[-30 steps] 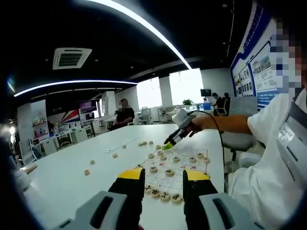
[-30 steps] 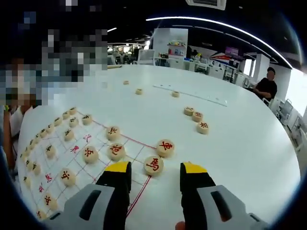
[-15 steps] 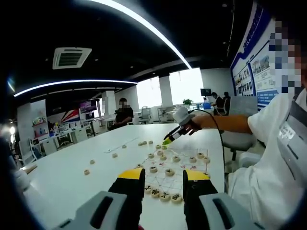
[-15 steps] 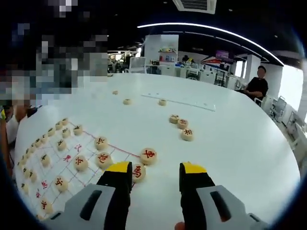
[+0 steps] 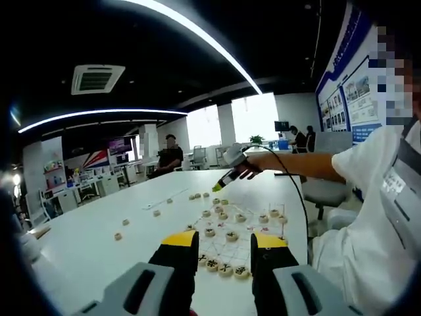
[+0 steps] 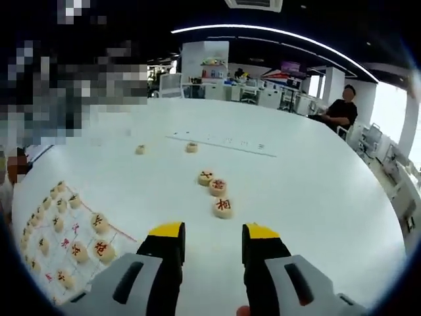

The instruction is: Pick up the chess pieces one by one and place each piece onto its starting position on the chessboard, setting the pieces on their correct points until all the chess pieces are arranged in the starting layout

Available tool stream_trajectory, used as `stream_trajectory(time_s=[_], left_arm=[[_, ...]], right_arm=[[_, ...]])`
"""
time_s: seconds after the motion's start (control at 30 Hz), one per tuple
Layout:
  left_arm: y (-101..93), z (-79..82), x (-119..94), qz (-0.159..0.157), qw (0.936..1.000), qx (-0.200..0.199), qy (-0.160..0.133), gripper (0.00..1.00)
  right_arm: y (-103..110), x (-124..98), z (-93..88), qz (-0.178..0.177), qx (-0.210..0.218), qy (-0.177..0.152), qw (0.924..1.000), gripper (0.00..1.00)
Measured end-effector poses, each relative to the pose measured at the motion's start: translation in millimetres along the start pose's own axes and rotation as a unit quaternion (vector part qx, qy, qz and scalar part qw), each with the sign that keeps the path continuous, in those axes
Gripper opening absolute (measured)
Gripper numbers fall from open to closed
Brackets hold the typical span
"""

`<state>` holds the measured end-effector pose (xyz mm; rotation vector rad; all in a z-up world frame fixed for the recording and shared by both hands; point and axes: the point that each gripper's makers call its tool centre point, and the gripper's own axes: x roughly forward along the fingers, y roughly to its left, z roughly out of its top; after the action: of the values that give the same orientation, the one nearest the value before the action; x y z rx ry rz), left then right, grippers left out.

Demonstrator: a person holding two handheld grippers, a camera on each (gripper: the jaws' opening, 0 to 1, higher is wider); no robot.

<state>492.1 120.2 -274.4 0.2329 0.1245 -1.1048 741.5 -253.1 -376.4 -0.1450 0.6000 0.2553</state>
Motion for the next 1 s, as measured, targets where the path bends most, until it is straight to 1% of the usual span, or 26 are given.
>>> stream_trajectory(time_s=[0.17, 0.2, 0.23, 0.3, 0.33, 0.43, 0.53, 0.63, 0.67, 0.7, 0.87, 0.93, 1.0], left_arm=[[0.5, 0.7, -1, 0.001, 1.0, 0.0, -0.001, 0.33], [0.6, 0.6, -1, 0.001, 1.0, 0.001, -0.001, 0.33], [0.8, 0.6, -1, 0.001, 1.0, 0.001, -0.001, 0.33], [0.7, 0.7, -1, 0.001, 1.0, 0.001, -0.001, 0.33], [0.9, 0.6, -1, 0.001, 1.0, 0.0, -0.001, 0.33], [1.9, 0.0, -1, 0.002, 1.0, 0.0, -0.001, 0.33], [2.2, 0.0, -1, 0.002, 1.0, -0.001, -0.001, 0.33], [1.1, 0.7, -1, 0.001, 1.0, 0.0, -0.002, 0.33], [1.0, 0.8, -1, 0.001, 1.0, 0.001, -0.002, 0.33], [0.9, 0.6, -1, 0.001, 1.0, 0.0, -0.002, 0.33], [0.2, 0.2, -1, 0.0, 1.0, 0.001, 0.0, 0.33], [0.5, 0.5, -1, 0.0, 1.0, 0.001, -0.001, 0.33], [0.7, 0.6, -1, 0.0, 1.0, 0.001, -0.001, 0.33]], right_arm=[[-6, 22, 1.0, -0.012, 0.007, 0.015, 0.9998, 0.35], [-11, 31, 5.3, -0.013, 0.011, 0.022, 0.9996, 0.35], [-12, 35, 6.2, -0.013, 0.017, 0.024, 0.9995, 0.35], [-14, 40, 3.8, -0.02, 0.021, 0.024, 0.9993, 0.34], [-17, 45, 5.2, -0.023, 0.022, 0.028, 0.9991, 0.33], [-20, 51, 1.7, -0.025, 0.033, 0.038, 0.9984, 0.33], [-22, 52, 3.8, -0.028, 0.044, 0.034, 0.998, 0.32], [-20, 51, 0.6, -0.029, 0.043, 0.039, 0.9979, 0.28], [-18, 49, -0.2, -0.029, 0.043, 0.04, 0.9979, 0.25], [-17, 49, -1.0, -0.029, 0.042, 0.043, 0.9978, 0.19], [-18, 48, -0.3, -0.029, 0.04, 0.04, 0.998, 0.19], [-20, 47, 2.5, -0.031, 0.04, 0.037, 0.998, 0.19], [-19, 44, 5.8, -0.03, 0.04, 0.034, 0.9982, 0.19]])
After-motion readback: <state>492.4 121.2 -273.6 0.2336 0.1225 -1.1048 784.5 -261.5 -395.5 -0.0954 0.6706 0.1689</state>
